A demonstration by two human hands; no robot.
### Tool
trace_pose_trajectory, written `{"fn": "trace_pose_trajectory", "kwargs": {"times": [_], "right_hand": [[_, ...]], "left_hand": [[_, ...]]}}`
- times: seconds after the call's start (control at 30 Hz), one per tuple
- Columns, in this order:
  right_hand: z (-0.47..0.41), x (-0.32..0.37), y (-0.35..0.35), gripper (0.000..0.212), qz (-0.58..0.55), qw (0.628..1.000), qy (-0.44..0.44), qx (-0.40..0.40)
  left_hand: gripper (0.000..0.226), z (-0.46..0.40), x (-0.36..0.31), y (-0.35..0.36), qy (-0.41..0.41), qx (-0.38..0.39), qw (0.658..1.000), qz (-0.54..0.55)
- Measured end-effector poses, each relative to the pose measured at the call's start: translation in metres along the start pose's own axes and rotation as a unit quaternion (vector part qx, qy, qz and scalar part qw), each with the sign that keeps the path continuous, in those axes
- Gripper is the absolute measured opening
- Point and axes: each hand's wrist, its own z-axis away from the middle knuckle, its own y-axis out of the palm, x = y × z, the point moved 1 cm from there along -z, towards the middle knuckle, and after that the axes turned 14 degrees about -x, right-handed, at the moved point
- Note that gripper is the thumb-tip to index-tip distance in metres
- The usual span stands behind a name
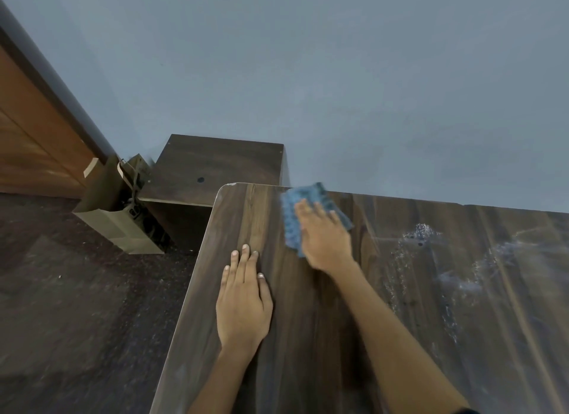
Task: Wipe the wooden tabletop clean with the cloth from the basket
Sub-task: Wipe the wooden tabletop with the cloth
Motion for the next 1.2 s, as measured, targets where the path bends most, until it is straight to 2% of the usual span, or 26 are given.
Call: {"fn": "trace_pose_trajectory", "kwargs": {"times": [0.13, 0.23, 0.3, 0.4, 0.47, 0.57, 0.6, 0.67, 0.73, 0.8, 0.9, 0.97, 1.03, 1.13, 1.2], "right_hand": [[-0.007, -0.053, -0.013, 0.071, 0.045, 0.967, 0.25, 0.035], [-0.023, -0.033, -0.007, 0.07, 0.031, 0.944, 0.327, 0.042], [-0.039, -0.004, 0.0, 0.069, 0.01, 0.957, 0.288, 0.021], [-0.055, 0.045, 0.008, 0.068, -0.033, 0.99, 0.134, 0.009], [-0.047, 0.067, 0.006, 0.069, -0.058, 0.997, 0.046, 0.033], [-0.008, 0.067, 0.001, 0.069, -0.056, 0.997, -0.026, 0.035], [0.005, 0.058, 0.0, 0.07, -0.042, 0.999, -0.023, 0.026], [0.01, 0.031, -0.001, 0.069, -0.011, 0.999, 0.052, 0.001], [-0.012, 0.007, 0.0, 0.067, -0.013, 0.986, 0.167, 0.016], [-0.041, 0.002, 0.001, 0.068, -0.025, 0.978, 0.204, 0.038], [-0.056, 0.033, 0.008, 0.068, -0.026, 0.994, 0.102, 0.034], [-0.041, 0.055, 0.009, 0.068, -0.034, 0.999, 0.013, 0.034], [-0.015, 0.062, 0.005, 0.07, -0.034, 0.998, -0.032, 0.043], [0.027, 0.045, 0.0, 0.069, -0.012, 0.999, -0.036, 0.038], [0.036, 0.017, -0.004, 0.06, -0.005, 0.999, 0.026, 0.03]], "left_hand": [[0.052, 0.0, -0.001, 0.001, -0.001, -0.002, 1.0, -0.009], [0.051, 0.0, -0.002, 0.003, -0.005, 0.001, 1.0, -0.013], [0.051, 0.0, -0.002, 0.002, -0.002, 0.001, 1.0, -0.017], [0.05, -0.001, -0.002, 0.002, -0.001, 0.001, 1.0, -0.018], [0.051, -0.001, -0.001, 0.002, 0.002, 0.005, 1.0, -0.016], [0.052, -0.001, 0.0, 0.002, 0.006, 0.004, 1.0, -0.012], [0.051, -0.001, 0.0, 0.002, 0.006, 0.004, 1.0, -0.014], [0.051, -0.001, -0.001, 0.002, 0.005, 0.0, 1.0, -0.018], [0.051, -0.001, -0.002, 0.002, 0.004, 0.002, 1.0, -0.018], [0.052, 0.0, -0.001, 0.003, 0.005, 0.007, 1.0, -0.021], [0.052, -0.001, -0.002, 0.003, 0.002, 0.002, 1.0, -0.02], [0.052, -0.001, -0.002, 0.002, 0.002, 0.003, 1.0, -0.022], [0.052, -0.002, -0.001, 0.001, 0.006, 0.004, 1.0, -0.019], [0.052, -0.002, 0.0, 0.002, 0.008, 0.002, 1.0, -0.018], [0.052, -0.002, -0.001, 0.003, 0.003, 0.002, 1.0, -0.015]]}}
